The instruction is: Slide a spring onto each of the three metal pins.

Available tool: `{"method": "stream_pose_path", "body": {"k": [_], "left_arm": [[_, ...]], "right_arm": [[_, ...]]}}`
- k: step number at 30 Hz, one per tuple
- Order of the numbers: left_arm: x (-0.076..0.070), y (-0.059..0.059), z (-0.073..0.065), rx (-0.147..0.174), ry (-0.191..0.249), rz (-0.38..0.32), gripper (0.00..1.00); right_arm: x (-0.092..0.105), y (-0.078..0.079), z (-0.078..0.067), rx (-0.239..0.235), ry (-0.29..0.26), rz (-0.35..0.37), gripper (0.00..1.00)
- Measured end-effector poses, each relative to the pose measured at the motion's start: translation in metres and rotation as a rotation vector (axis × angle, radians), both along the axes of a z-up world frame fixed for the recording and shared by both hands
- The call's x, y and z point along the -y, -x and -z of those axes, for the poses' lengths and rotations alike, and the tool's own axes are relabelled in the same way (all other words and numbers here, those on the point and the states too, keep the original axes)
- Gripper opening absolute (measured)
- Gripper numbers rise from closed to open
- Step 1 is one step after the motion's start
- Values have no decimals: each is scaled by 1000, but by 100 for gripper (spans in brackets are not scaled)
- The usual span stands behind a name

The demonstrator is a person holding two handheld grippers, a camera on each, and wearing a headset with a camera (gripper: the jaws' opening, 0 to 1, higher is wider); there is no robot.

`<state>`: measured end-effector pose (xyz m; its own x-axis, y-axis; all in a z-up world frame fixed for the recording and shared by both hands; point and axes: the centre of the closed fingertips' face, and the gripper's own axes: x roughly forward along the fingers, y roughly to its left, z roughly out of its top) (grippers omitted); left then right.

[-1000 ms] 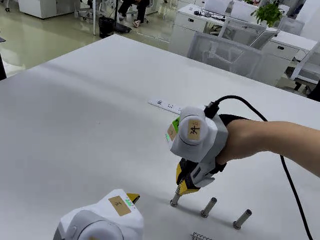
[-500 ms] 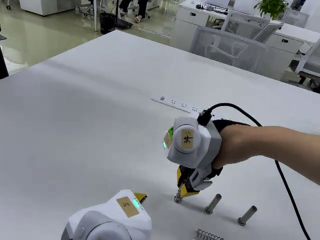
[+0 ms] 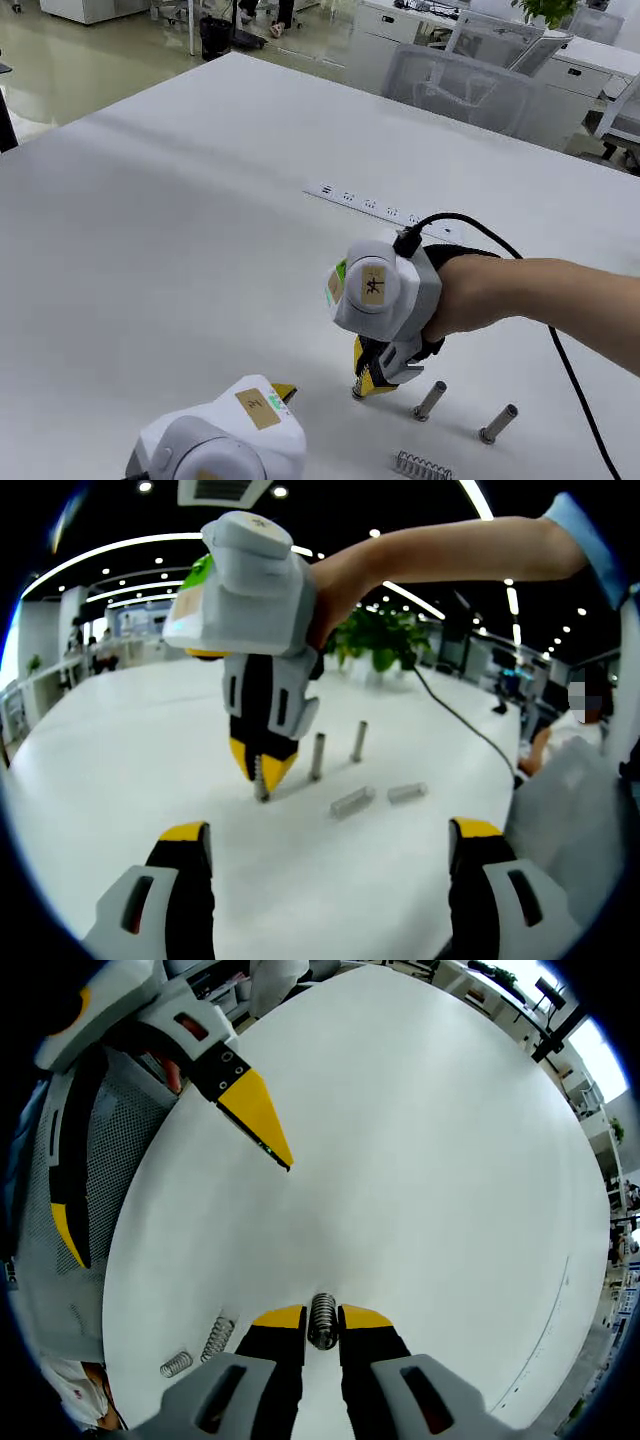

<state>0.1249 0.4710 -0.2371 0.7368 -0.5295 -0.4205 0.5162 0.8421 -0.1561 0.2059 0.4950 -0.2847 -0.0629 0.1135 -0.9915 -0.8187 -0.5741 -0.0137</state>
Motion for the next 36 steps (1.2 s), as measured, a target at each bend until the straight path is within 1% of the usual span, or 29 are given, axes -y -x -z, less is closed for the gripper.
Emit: {"method": "stream_pose_path", "body": {"k": [2, 4, 9, 10, 11, 13, 15, 18, 21, 23, 27, 30, 33, 36], "left_arm": [[0, 0, 0, -1, 1, 1, 100], [0, 0, 0, -1, 1, 0, 100], [1, 0, -1, 1, 2, 2, 100], [2, 1, 0, 1, 2, 4, 100], [2, 1, 0, 0, 2, 5, 100], [2, 0, 0, -4, 12, 2, 100], [2, 0, -1, -1, 19, -2, 100], [2, -1, -3, 1, 20, -2, 100], [2, -1, -3, 2, 22, 1, 100], [2, -1, -3, 3, 21, 2, 100], [2, -2, -4, 4, 41, 4, 100], [-1, -2, -2, 2, 17, 14, 100], [-3, -4, -2, 7, 5, 22, 100], [-2, -7, -4, 14, -13, 41, 100]], "right_arm": [[-1, 0, 1, -2, -7, 8, 18], [-1, 2, 3, -21, -14, 27, 22], [-1, 5, 5, -40, -31, 34, 36], [-1, 6, 4, -48, -47, 41, 39], [-1, 8, 4, -54, -57, 42, 45], [-5, 10, 0, -64, -116, 41, 55], [-2, 10, -2, -74, -132, 60, 64], [2, 9, -4, -71, -162, 84, 77], [7, 8, -7, -67, -192, 100, 86], [10, 7, -9, -71, -215, 132, 91], [17, 7, -12, -73, -247, 170, 98], [23, 9, -17, -79, -289, 207, 99], [28, 10, -21, -89, -329, 241, 99], [35, 11, -24, -103, -351, 282, 99]]}}
